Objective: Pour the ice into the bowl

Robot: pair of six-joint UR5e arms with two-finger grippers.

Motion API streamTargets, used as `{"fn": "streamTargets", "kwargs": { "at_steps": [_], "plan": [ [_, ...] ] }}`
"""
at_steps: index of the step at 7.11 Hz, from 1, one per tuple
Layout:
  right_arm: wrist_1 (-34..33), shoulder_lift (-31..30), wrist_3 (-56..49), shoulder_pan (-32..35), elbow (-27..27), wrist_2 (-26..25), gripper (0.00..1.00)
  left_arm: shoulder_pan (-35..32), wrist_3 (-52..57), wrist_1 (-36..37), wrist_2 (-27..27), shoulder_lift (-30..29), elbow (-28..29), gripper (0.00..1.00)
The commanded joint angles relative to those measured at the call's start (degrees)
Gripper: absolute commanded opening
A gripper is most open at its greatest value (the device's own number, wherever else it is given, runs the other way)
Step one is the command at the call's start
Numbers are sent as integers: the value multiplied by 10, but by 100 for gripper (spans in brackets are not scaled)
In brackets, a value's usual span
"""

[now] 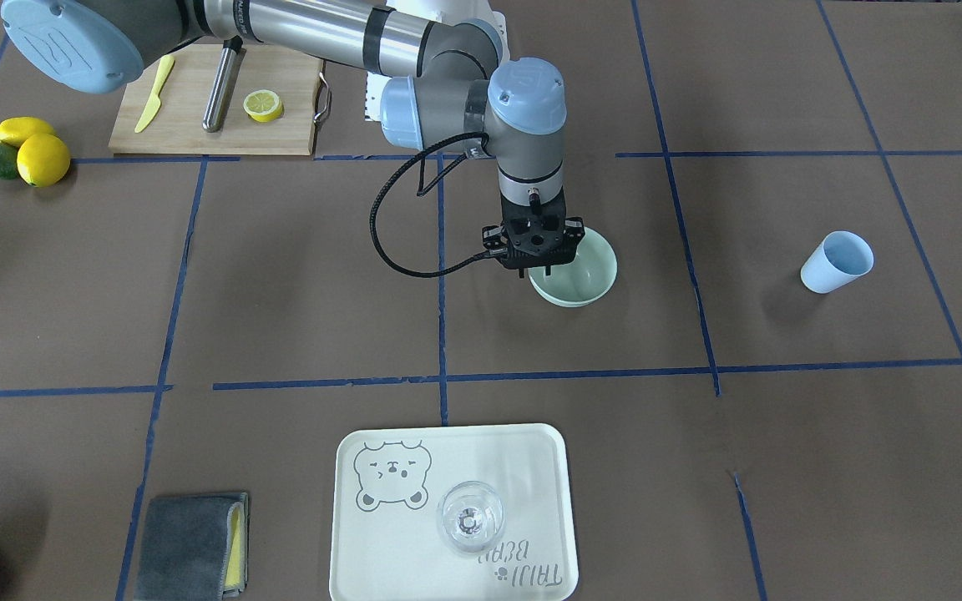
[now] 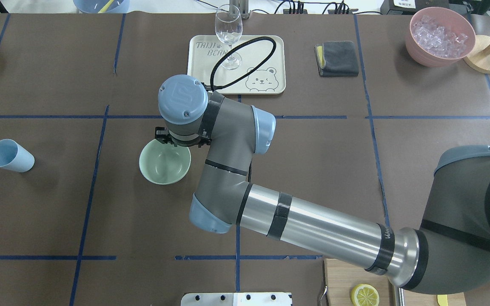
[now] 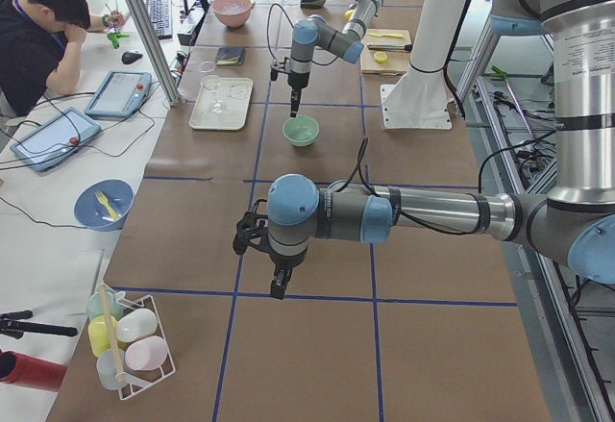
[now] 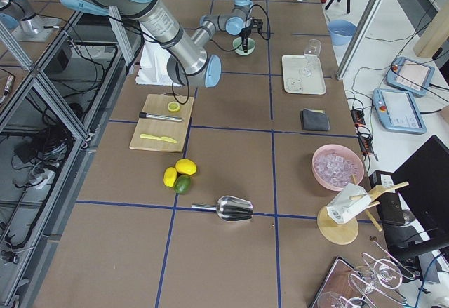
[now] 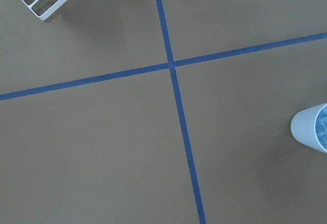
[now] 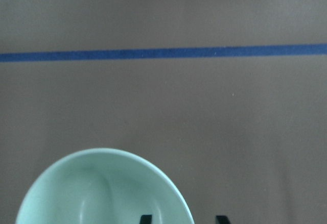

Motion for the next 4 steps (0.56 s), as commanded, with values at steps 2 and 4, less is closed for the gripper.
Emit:
{"fn": "streamTargets", "kwargs": {
  "at_steps": [2, 4],
  "plan": [
    [-5, -106, -157, 135, 89, 118, 100, 2, -2, -29, -1, -11, -5, 100],
    [-11, -222, -325, 246, 159, 214, 100, 2, -4, -102, -2, -19, 5, 100]
  ]
}}
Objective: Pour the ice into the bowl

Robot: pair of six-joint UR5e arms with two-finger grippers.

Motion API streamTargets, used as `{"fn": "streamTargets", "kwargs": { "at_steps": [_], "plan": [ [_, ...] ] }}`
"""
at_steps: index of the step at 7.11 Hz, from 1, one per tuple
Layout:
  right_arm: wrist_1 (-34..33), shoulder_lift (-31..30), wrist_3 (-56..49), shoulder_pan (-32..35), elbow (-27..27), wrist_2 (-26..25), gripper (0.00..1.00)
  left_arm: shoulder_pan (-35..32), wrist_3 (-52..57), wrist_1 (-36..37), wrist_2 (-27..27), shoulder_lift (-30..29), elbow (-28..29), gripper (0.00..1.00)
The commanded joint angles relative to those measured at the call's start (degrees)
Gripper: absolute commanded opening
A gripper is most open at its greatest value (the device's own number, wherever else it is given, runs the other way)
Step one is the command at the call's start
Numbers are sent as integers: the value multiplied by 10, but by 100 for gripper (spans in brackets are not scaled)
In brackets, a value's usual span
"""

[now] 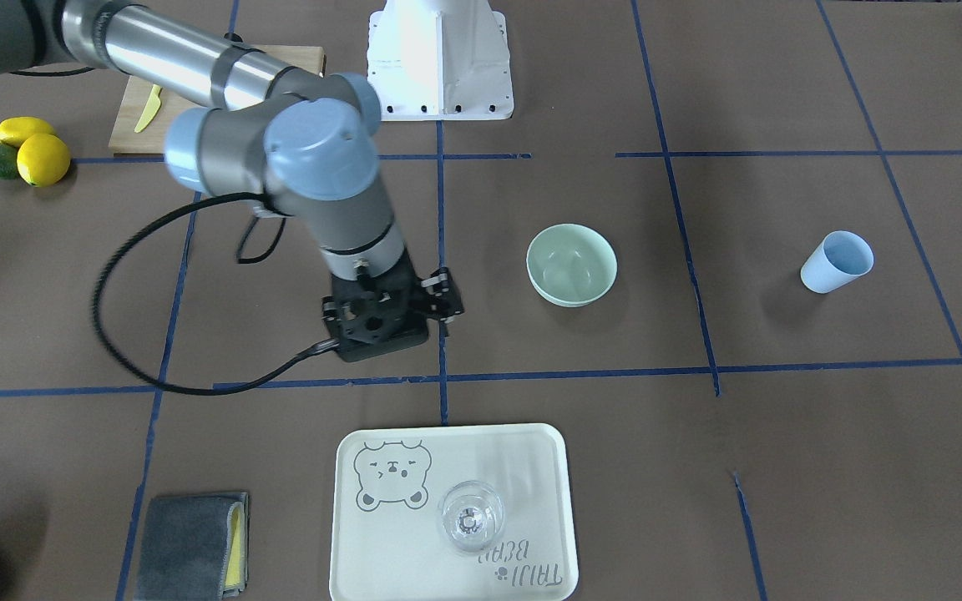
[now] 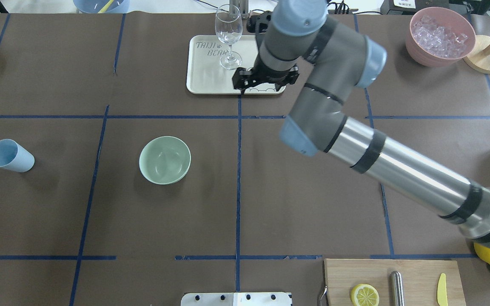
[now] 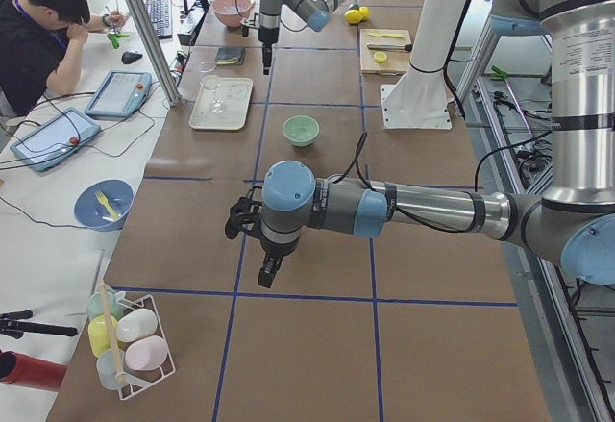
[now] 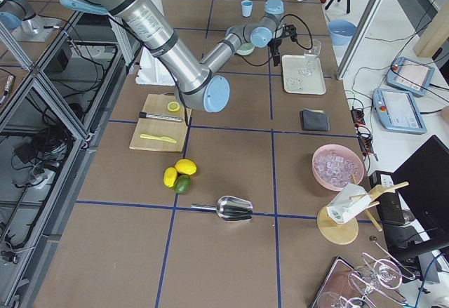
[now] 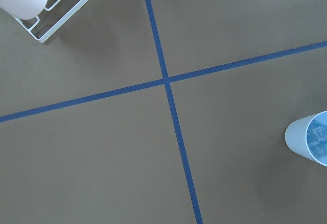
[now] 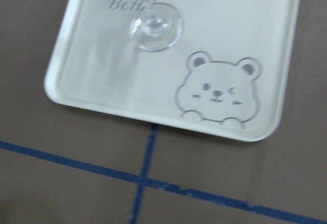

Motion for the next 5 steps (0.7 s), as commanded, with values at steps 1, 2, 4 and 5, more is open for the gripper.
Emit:
{"fn": "streamTargets", "kwargs": {
  "at_steps": [1, 2, 4, 5],
  "plan": [
    [-3, -127, -191, 130, 61, 96, 100, 0, -3, -130, 2, -4, 17, 100],
    [-3, -171, -288, 195, 67, 128, 100, 0, -3, -205, 2, -4, 30, 100],
    [-4, -279, -510, 297, 77, 137, 100, 0, -4, -387, -2, -11, 64, 100],
    [-20, -307, -571, 343, 73, 159, 100, 1, -81, -428, -4, -10, 63, 100]
  ]
}}
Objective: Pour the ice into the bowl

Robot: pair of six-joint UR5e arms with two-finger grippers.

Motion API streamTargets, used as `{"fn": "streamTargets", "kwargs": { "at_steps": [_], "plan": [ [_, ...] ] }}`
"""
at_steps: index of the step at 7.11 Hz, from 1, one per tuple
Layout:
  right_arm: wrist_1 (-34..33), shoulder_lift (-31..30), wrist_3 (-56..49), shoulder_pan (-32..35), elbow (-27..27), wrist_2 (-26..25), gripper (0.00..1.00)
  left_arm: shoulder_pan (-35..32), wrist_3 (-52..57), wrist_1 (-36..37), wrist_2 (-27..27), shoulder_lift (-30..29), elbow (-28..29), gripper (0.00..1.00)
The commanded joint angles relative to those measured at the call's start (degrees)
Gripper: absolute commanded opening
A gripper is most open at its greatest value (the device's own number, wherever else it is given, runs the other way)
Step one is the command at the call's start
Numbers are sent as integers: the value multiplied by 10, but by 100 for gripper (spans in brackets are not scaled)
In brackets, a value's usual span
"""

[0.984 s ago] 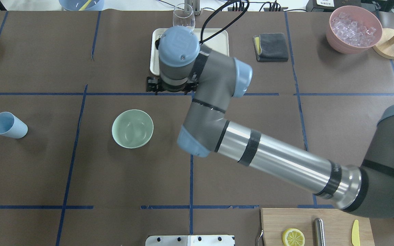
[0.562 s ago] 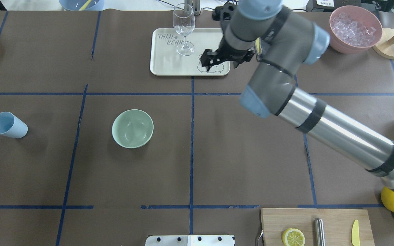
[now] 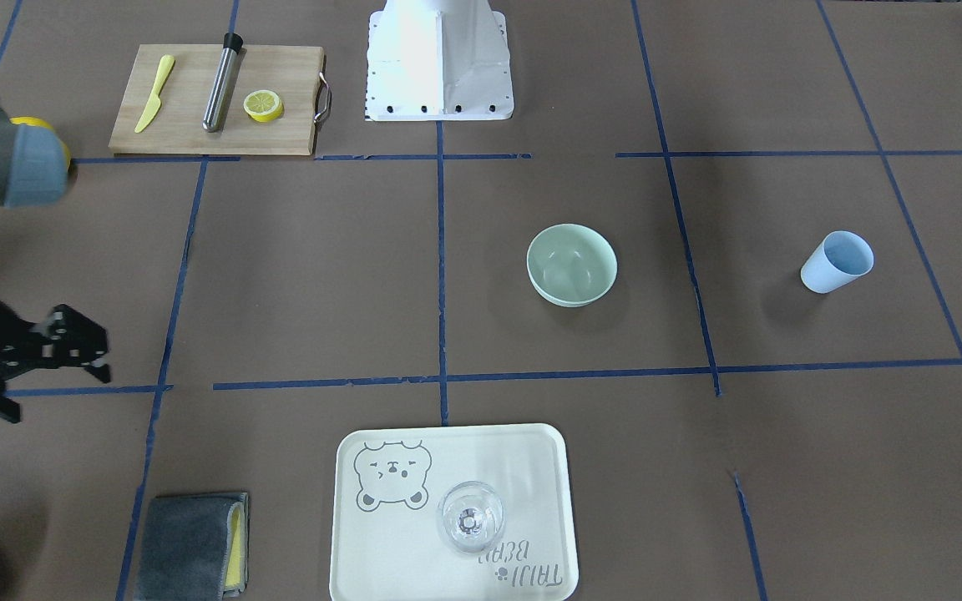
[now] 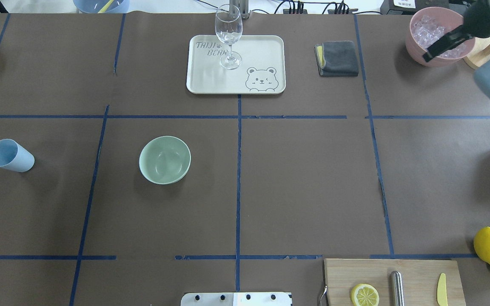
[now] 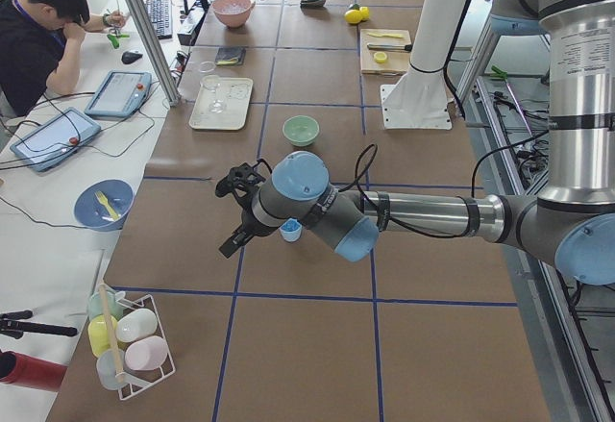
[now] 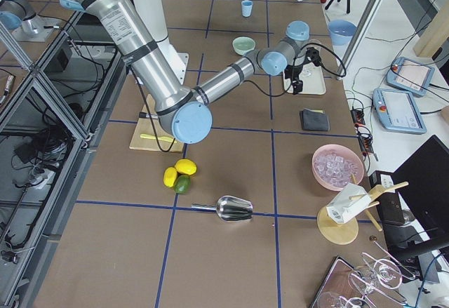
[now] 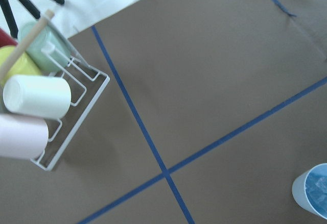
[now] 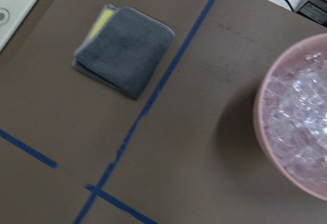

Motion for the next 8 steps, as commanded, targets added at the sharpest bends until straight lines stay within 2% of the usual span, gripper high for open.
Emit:
{"fn": "streamTargets", "kwargs": {
  "at_steps": [1, 2, 4, 6, 8],
  "plan": [
    [-23, -73, -131, 91, 6, 31, 100, 34, -148, -127, -4, 1, 10, 100],
    [-22, -94, -138, 109, 8, 36, 100, 86, -242, -208, 28, 8, 11, 100],
    [-14, -147, -138, 110, 35, 34, 100, 195, -424, -324, 162, 49, -2, 100],
    [0, -183, -135, 110, 57, 32, 100, 347, -530, -387, 366, 144, -61, 100],
    [2, -193, -134, 111, 59, 32, 100, 543, -651, -407, 629, 183, -61, 100]
  ]
}}
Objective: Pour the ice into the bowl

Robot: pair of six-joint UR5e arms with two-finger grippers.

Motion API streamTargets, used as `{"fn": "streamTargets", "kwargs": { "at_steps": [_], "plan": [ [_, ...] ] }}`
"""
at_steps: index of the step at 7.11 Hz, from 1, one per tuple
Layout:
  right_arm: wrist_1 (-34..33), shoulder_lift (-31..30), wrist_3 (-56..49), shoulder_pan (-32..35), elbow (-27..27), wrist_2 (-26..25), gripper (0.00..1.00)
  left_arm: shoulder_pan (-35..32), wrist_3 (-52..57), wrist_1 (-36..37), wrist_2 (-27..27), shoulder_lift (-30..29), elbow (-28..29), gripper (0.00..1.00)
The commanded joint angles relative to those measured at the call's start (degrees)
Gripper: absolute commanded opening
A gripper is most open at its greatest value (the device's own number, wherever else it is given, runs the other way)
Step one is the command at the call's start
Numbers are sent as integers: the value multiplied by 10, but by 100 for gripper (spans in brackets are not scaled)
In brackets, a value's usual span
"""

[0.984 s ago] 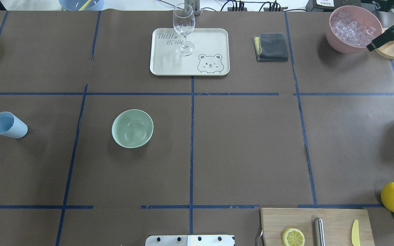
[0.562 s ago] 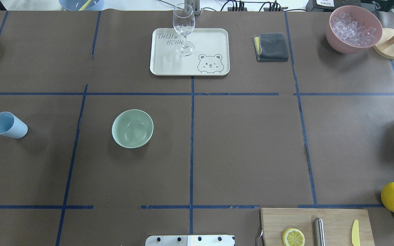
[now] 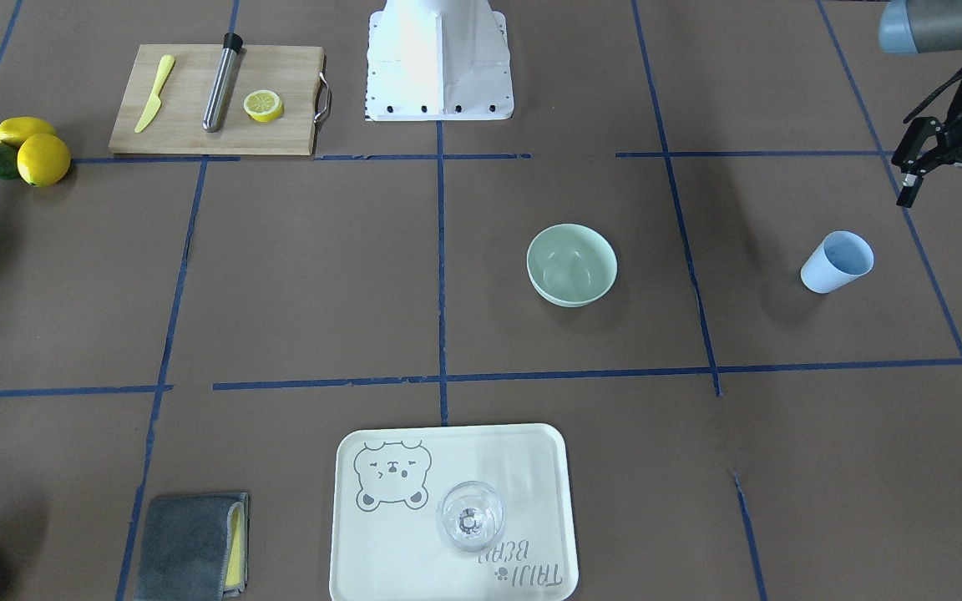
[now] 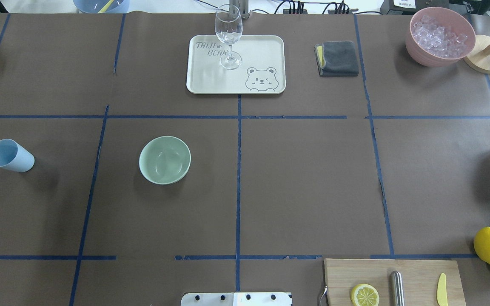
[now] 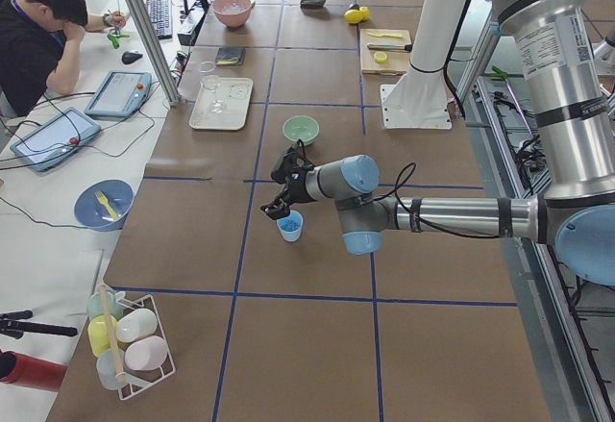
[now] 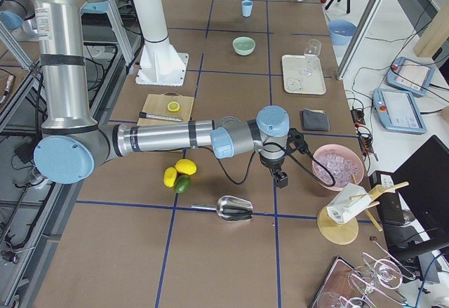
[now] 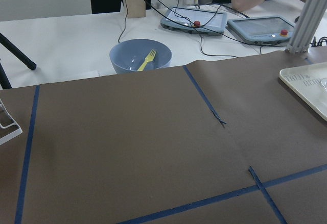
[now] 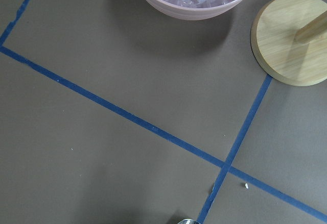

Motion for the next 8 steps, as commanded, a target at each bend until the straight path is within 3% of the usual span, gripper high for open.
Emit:
{"fn": "streamTargets", "kwargs": {
  "at_steps": [1, 3, 4, 8],
  "plan": [
    [18, -18, 3, 2, 3, -1, 100, 173, -101, -11, 227, 41, -2, 100],
    [21, -21, 3, 6, 3, -1, 100, 289, -170, -7, 383, 42, 41, 100],
    [21, -22, 3, 8, 3, -1, 100, 323, -194, -6, 425, 39, 64, 100],
    [21, -26, 3, 10, 3, -1, 100, 341, -206, 1, 480, -26, 143, 100]
  ]
}}
